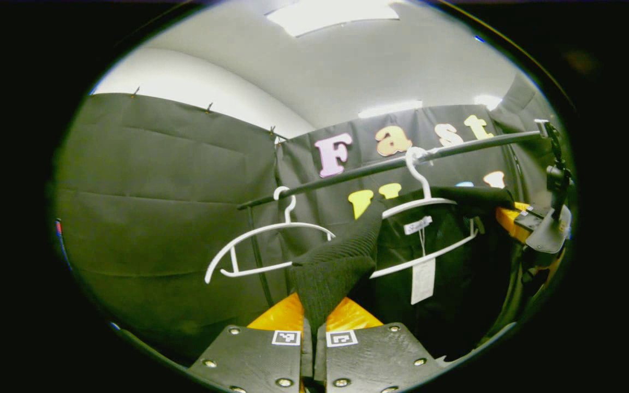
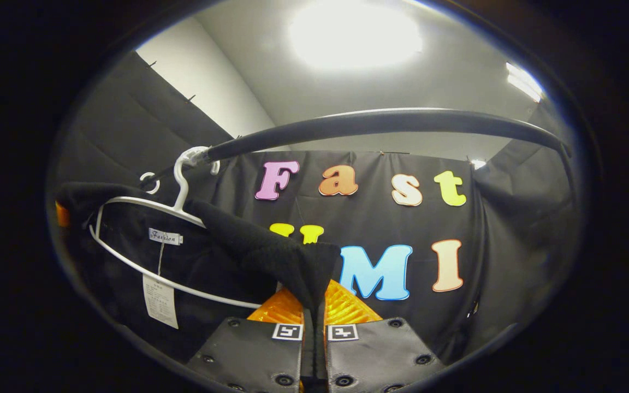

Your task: Grasp the clothes on the hanger with both hands and then place them into the laundry hamper below.

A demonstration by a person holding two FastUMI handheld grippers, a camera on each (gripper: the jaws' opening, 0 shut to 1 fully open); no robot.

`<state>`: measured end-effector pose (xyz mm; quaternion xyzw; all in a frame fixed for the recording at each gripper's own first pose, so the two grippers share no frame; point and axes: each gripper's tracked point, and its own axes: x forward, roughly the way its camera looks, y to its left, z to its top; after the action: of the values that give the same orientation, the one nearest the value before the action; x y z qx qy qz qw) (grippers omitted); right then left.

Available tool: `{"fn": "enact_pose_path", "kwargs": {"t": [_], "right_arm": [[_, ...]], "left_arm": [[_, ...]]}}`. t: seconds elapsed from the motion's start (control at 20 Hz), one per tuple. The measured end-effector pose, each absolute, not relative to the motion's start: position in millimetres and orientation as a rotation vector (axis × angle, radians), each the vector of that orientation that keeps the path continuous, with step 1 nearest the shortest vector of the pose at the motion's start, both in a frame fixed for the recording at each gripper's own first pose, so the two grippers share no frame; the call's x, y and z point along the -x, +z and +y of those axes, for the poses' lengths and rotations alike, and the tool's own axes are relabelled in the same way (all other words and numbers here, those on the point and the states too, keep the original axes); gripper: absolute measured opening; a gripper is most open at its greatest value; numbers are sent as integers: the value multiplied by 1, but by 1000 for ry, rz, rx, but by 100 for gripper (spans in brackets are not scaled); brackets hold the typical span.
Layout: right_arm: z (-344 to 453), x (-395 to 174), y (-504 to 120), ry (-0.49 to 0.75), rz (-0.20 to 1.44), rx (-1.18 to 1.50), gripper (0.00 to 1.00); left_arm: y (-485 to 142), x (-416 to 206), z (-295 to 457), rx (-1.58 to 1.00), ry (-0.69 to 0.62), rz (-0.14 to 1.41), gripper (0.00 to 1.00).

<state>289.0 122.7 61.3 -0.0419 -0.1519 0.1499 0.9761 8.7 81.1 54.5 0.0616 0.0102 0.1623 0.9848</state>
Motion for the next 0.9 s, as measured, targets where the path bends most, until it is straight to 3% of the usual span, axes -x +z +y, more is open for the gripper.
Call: {"fn": "enact_pose_path", "kwargs": {"t": [0.5,0.9], "right_arm": [[108,-330,61,247,-290,92,2],[111,-346,40,278,-212,77,2]], "left_arm": [[98,-23,129,-136,347,-103,1],[54,-66,147,-52,170,-28,2]]}}
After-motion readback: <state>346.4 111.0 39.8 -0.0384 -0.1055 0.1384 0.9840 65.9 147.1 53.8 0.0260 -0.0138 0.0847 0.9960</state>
